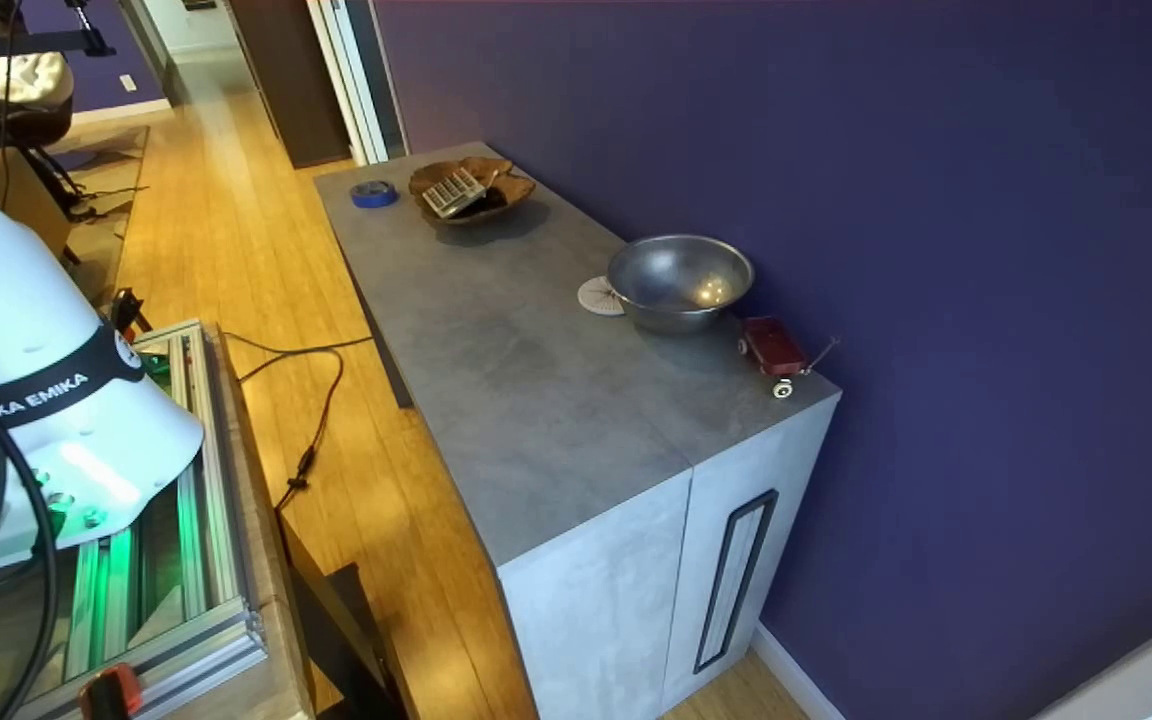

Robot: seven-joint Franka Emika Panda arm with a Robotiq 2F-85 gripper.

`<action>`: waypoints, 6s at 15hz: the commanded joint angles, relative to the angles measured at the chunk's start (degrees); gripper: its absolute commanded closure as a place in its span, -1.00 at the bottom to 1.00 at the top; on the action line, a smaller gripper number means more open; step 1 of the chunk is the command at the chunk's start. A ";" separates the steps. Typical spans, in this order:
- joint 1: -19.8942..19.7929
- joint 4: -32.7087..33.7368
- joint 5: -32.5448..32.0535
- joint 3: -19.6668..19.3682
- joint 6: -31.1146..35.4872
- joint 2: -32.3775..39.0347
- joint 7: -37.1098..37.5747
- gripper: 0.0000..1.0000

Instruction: Put the red wagon in the silver bowl

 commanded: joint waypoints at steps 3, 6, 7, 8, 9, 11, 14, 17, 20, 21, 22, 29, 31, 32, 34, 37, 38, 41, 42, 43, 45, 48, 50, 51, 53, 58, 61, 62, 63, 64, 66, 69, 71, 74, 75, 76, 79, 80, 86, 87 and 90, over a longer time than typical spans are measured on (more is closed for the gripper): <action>-5.99 7.63 2.24 -9.13 -0.78 4.97 2.72 -1.00; -5.90 6.28 0.67 -9.83 0.65 4.60 0.60 -1.00; -5.96 6.56 0.81 -9.95 0.49 4.59 0.85 -1.00; -5.91 6.64 0.90 -9.78 0.45 4.60 1.23 -1.00; -5.82 6.64 0.96 -9.55 0.45 4.60 1.55 -1.00; -5.75 6.64 1.00 -9.36 0.44 4.61 1.79 -1.00; -6.53 4.34 7.13 -11.10 9.63 5.96 4.50 -1.00; -7.84 -0.36 11.85 -14.39 24.36 10.92 2.98 -1.00; -9.25 -3.71 16.69 -17.68 39.38 17.77 1.96 -1.00; -9.55 -4.36 19.05 -18.64 44.25 21.01 1.61 -1.00; -9.72 -4.35 21.53 -19.26 48.47 24.56 1.86 -1.00; -13.76 7.67 42.49 -17.37 55.74 51.83 -2.08 -1.00; -12.25 2.96 39.75 -18.36 57.89 47.71 -1.84 -1.00; -12.62 4.71 40.22 -18.12 57.80 50.29 -1.83 -1.00; -12.81 6.75 40.59 -17.98 57.58 52.62 -1.70 -1.00; -13.69 8.83 44.17 -15.52 59.76 54.76 -3.95 -1.00; -14.27 9.90 45.95 -14.51 59.82 55.47 -4.04 -1.00; -14.27 11.79 50.37 -12.63 63.64 56.52 -4.83 -0.97; -13.97 12.62 51.32 -12.54 64.71 56.72 -4.63 -0.92; -13.50 13.41 51.54 -12.85 65.36 57.06 -3.84 -0.91; -12.85 15.32 50.77 -13.57 65.94 58.16 -2.24 -0.77; -12.02 17.70 49.27 -14.41 65.70 60.18 0.00 -0.35; -11.76 19.25 49.05 -14.47 65.63 61.61 0.91 -0.08; -11.80 20.02 49.25 -14.33 65.79 62.32 1.03 -0.03; -11.67 21.33 49.19 -14.43 65.68 63.55 1.78 0.10; -11.39 24.32 48.95 -15.02 65.69 66.60 4.51 0.01; -11.29 25.46 48.72 -15.49 65.31 67.83 6.15 0.47; -11.24 25.64 48.68 -15.63 65.37 68.06 6.55 0.44; -11.28 25.69 48.70 -15.68 65.36 68.09 6.67 0.52; -11.33 25.49 48.81 -15.70 65.39 67.91 6.73 0.65; -11.32 24.73 48.94 -15.80 65.68 67.13 6.76 0.96; -10.97 23.46 48.47 -16.52 65.95 66.10 6.98 1.00; -10.95 21.51 48.37 -17.43 66.72 64.52 6.85 0.98; -12.44 15.83 49.05 -18.48 67.46 59.54 4.21 0.98; -12.93 13.33 48.75 -18.89 66.87 57.27 2.83 0.98; -13.88 10.40 49.16 -18.73 66.68 54.45 0.18 0.98; -16.06 3.27 50.29 -17.21 66.81 46.79 -9.11 0.98; -16.55 1.09 51.19 -16.20 67.43 44.18 -12.98 0.98; -12.54 -5.39 56.02 -8.23 68.03 34.97 -26.24 0.98; -11.66 -4.77 56.77 -6.58 67.28 35.00 -27.54 0.98; -9.35 -0.32 58.93 -3.07 68.25 38.05 -27.73 0.98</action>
